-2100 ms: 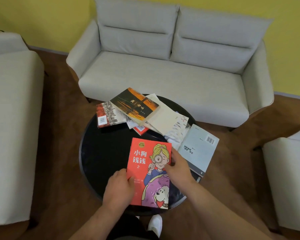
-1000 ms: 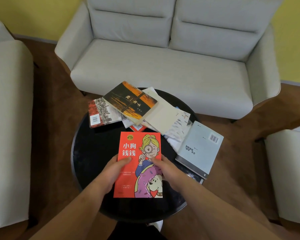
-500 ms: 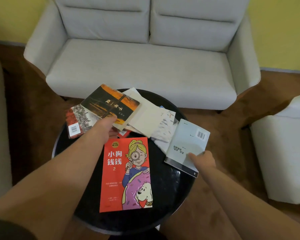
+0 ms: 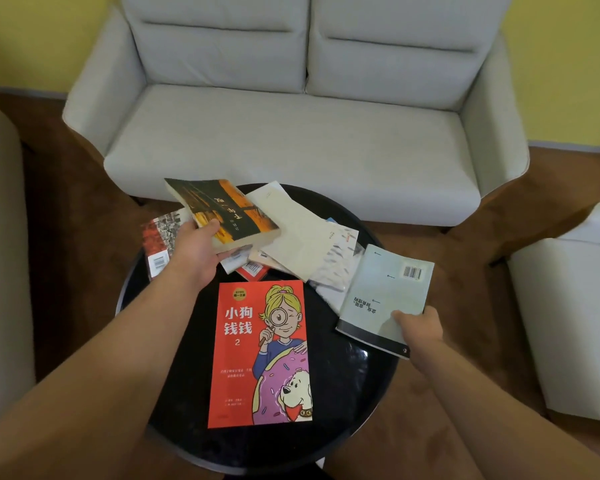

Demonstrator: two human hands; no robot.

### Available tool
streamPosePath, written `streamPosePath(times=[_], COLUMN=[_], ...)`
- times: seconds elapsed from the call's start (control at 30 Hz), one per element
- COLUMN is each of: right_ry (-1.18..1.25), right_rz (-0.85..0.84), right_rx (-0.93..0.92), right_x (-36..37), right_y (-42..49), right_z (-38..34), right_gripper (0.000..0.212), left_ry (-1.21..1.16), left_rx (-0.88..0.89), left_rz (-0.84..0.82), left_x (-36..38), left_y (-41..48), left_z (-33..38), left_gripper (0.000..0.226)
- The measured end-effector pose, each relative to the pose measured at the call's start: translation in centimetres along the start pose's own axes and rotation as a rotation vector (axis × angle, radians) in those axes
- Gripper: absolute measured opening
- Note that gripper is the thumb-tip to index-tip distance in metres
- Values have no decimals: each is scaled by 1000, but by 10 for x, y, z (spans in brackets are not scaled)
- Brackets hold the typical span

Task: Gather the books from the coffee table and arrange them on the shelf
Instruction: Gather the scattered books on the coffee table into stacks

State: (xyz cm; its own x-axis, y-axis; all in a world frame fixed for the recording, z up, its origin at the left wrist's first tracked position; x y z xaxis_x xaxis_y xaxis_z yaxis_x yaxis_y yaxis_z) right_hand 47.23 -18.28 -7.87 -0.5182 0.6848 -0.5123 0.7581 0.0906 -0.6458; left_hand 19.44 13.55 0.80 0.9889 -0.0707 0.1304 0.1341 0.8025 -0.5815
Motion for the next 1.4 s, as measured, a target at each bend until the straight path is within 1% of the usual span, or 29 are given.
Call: streamPosePath(times=[0.03,0.13,0.23,0.33,0.43,0.5,0.57,0.63,0.67,0.7,0.77,0.83,0.9,0.93,1.0,1.03,1.1,1.17,1.2,1.23,1.27,1.3,1.33,1.37,1.4], right_ry=[27,52,22,3,-21,-22,-38,-50,-57,-60,-44,-22,1,16,53,68,73,31,-15,-63,-116,-166,-228,-299,-396], right_rz=[-17,-48,-82,-165,-259,-309,-339,-359,-371,-384,-432,-488,-529,-550,-605,-631,-670,-679,-686,-704,-727,-766,-816,-867,-900], right_rx=[-18,-103,-208,-304,-383,-413,-432,-448,-456,-459,-452,-427,-400,-387,-357,-345,-344,-363,-383,-406,-430,-454,-481,-513,-551], right_x=[-2,-16,-34,-49,-59,-63,-65,-65,-64,-64,-63,-63,-63,-62,-60,-59,-54,-47,-43,-39,-34,-27,-19,-8,4], right_y=[-3,-16,-36,-61,-85,-97,-106,-113,-116,-120,-127,-133,-136,-136,-140,-143,-149,-152,-153,-156,-158,-163,-168,-176,-183], right_z=[-1,-11,-21,-28,-35,-37,-37,-36,-34,-34,-34,-35,-34,-33,-31,-31,-32,-34,-36,-39,-43,-48,-55,-62,-70], right_gripper=[33,38,40,39,35,32,31,30,29,31,42,53,53,51,48,48,49,52,53,54,54,55,55,55,52], left_ry=[11,4,104,214,317,399,417,408,461,576,921,1225,1416,1446,1415,1374,1308,1162,1050,930,816,695,549,406,282], left_rx=[15,31,70,60,-34,-111,-206,-301,-327,-327,-245,-40,190,259,331,362,395,380,330,229,94,-61,-186,-249,-278], left_rz=[-16,-76,-183,-284,-382,-440,-460,-515,-541,-567,-588,-549,-491,-447,-346,-289,-147,51,162,264,340,360,319,251,184], left_x=[-3,-14,-27,-44,-64,-77,-92,-103,-107,-110,-105,-90,-69,-62,-55,-54,-61,-81,-95,-116,-136,-152,-160,-162,-158], left_y=[-8,-39,-78,-109,-118,-121,-121,-118,-115,-112,-107,-100,-94,-91,-87,-86,-95,-118,-133,-141,-150,-156,-160,-161,-163], left_z=[4,12,18,11,-8,-24,-40,-50,-52,-50,-42,-28,-19,-16,-16,-18,-22,-29,-35,-54,-74,-97,-116,-131,-138], left_gripper=[26,25,27,21,21,26,37,38,36,33,24,18,18,17,13,21,51,68,72,75,78,82,83,77,64])
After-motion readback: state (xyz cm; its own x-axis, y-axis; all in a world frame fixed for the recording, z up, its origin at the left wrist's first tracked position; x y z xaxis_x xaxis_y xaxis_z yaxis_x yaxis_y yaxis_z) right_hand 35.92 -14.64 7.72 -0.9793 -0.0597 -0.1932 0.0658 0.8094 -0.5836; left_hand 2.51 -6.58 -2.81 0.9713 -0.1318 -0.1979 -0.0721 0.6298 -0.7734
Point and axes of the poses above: each hand's wrist, its own y-axis towards the middle knuckle, its own x-axis out of the palm, z = x × y, the point moved 6 cm from there along y, towards the middle knuckle, and after that the axes turned 2 degrees about x, right-handed, at the moved point
